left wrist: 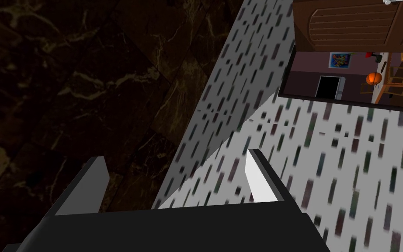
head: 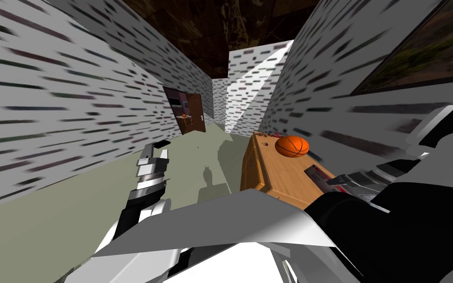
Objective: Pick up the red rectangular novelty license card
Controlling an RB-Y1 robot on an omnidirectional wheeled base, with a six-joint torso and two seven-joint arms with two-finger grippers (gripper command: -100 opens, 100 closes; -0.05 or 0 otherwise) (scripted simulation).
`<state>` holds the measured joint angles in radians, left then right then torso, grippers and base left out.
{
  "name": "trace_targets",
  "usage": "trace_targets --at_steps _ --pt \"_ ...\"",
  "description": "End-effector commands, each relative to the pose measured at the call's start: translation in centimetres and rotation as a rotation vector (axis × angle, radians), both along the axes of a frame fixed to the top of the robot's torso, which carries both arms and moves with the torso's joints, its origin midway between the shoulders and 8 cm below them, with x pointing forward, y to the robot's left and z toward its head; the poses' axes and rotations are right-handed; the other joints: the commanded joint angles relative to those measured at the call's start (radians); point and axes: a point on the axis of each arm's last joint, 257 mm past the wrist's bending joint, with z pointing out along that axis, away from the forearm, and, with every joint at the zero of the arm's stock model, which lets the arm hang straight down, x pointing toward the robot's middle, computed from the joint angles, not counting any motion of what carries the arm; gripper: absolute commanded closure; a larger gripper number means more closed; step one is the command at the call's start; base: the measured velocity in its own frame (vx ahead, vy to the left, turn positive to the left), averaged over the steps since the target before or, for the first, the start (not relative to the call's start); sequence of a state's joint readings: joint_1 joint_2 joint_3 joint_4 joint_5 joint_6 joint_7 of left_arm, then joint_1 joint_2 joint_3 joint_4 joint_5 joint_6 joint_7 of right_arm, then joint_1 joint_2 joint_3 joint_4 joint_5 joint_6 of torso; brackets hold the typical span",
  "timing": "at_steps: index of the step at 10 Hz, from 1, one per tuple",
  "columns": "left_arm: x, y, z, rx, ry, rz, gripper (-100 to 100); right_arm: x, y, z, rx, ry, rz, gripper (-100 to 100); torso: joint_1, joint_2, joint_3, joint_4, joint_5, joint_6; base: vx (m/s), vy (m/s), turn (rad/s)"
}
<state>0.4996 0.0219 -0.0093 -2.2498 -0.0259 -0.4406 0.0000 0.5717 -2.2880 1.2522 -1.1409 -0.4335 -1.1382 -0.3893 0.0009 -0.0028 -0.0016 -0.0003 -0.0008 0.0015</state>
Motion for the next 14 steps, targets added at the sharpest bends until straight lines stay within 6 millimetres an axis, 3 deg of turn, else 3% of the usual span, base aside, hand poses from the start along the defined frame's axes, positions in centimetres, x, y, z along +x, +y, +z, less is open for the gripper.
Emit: trace_targets --at_steps 1,2,3,4,6,7,8,12,13,14 --pt "0.0 0.0 0.0 0.0 0.0 0.0 0 0.5 -0.9 1.9 -0.034 0.009 0.007 -100 0.0 0.0 0.0 0.0 0.0 0.0 0.048 -0.021 0.061" --pt "0.0 0.0 0.0 0.0 0.0 0.0 0 0.1 -0.5 0.7 -0.018 0.005 0.003 -100 -0.001 0.0 0.0 0.0 0.0 -0.001 0.031 -0.019 0.025" --pt "0.0 0.0 0.0 0.0 0.0 0.0 0 0.1 -0.5 0.8 -0.02 0.005 0.004 0 -0.001 0.001 0.001 0.0 0.0 0.0 0.005 -0.002 -0.002" --pt "0.0 0.0 0.0 0.0 0.0 0.0 0 -0.3 -0.8 -0.2 -0.02 0.006 0.007 -100 0.0 0.003 0.002 0.001 0.0 0.0 0.03 0.006 -0.013" --pt "0.0 0.0 0.0 0.0 0.0 0.0 0 -0.9 -1.1 -1.4 -0.02 0.006 0.011 -100 0.001 0.002 0.001 0.001 0.0 0.0 0.052 0.013 -0.019" --pt "0.0 0.0 0.0 0.0 0.0 0.0 0 -0.5 -0.9 -1.1 -0.018 0.005 0.008 -100 0.001 0.001 0.001 0.0 0.0 0.0 0.027 0.006 -0.005" --pt "0.0 0.0 0.0 0.0 0.0 0.0 0 -0.6 -0.9 -1.1 -0.019 0.006 0.009 100 0.001 0.002 0.001 0.001 0.0 0.0 0.0 0.0 0.0" --pt "0.0 0.0 0.0 0.0 0.0 0.0 0 -0.6 -1.0 -1.1 -0.023 0.007 0.011 100 0.001 0.004 0.003 0.001 0.0 0.0 0.0 0.0 0.0" --pt "0.0 0.0 0.0 0.0 0.0 0.0 0 -0.6 -1.0 -1.1 -0.023 0.008 0.011 0 0.001 0.004 0.003 0.002 0.0 0.0 0.0 0.0 0.0" --pt "0.0 0.0 0.0 0.0 0.0 0.0 0 -0.2 -0.7 0.1 -0.02 0.006 0.006 100 0.001 0.004 0.003 0.002 0.0 0.0 -0.035 -0.007 0.021"
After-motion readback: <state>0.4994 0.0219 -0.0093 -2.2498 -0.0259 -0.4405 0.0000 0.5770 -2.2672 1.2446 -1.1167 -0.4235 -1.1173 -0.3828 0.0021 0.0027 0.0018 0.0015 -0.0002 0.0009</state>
